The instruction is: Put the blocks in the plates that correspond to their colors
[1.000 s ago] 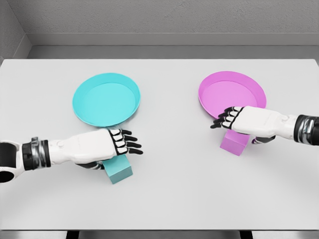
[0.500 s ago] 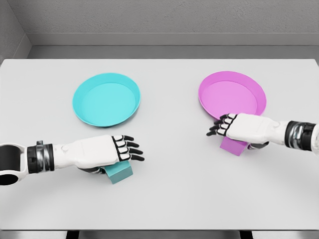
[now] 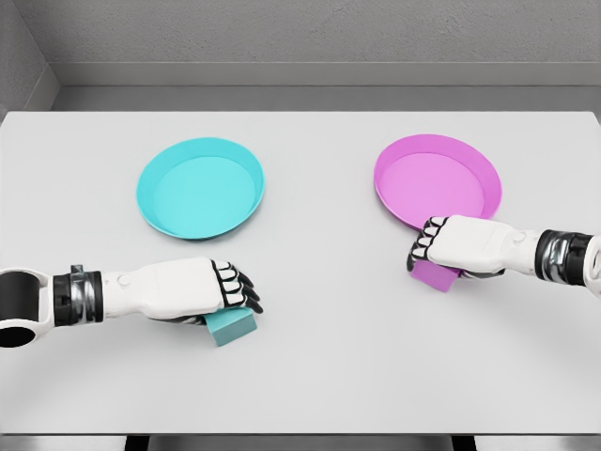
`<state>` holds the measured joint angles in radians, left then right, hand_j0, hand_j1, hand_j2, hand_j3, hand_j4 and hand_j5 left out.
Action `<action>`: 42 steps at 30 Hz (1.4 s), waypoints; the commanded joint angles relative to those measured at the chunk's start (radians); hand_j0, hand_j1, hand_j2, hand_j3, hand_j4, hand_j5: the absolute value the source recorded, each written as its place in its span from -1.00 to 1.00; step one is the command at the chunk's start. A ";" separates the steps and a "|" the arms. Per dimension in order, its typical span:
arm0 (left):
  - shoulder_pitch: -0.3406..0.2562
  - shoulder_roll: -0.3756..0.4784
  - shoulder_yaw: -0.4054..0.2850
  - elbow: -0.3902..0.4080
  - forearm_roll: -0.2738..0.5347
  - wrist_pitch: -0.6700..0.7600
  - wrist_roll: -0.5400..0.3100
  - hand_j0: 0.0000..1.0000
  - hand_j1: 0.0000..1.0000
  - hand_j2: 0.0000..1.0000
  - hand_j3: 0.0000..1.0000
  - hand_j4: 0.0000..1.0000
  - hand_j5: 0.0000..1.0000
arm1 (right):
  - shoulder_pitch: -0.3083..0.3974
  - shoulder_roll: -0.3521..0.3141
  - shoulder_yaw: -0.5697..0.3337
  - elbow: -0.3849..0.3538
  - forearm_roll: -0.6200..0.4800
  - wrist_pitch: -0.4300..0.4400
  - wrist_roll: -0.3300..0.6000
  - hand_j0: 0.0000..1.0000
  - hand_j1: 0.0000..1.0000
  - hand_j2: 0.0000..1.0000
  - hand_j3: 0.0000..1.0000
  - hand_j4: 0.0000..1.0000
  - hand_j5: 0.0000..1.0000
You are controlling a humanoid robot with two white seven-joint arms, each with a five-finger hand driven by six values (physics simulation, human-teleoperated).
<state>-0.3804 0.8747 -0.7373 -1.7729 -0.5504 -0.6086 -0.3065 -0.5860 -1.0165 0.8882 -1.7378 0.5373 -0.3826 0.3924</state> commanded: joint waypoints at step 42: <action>-0.314 -0.140 0.084 0.463 0.027 -0.002 -0.006 0.00 0.00 0.00 0.00 0.00 0.00 | -0.112 0.072 -0.078 0.021 -0.023 0.415 0.002 0.03 0.03 0.03 0.03 0.03 0.03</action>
<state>-0.7025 0.7499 -0.6541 -1.3621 -0.5281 -0.6125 -0.3129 -0.6980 -0.9484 0.8084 -1.7276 0.5130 0.0142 0.3945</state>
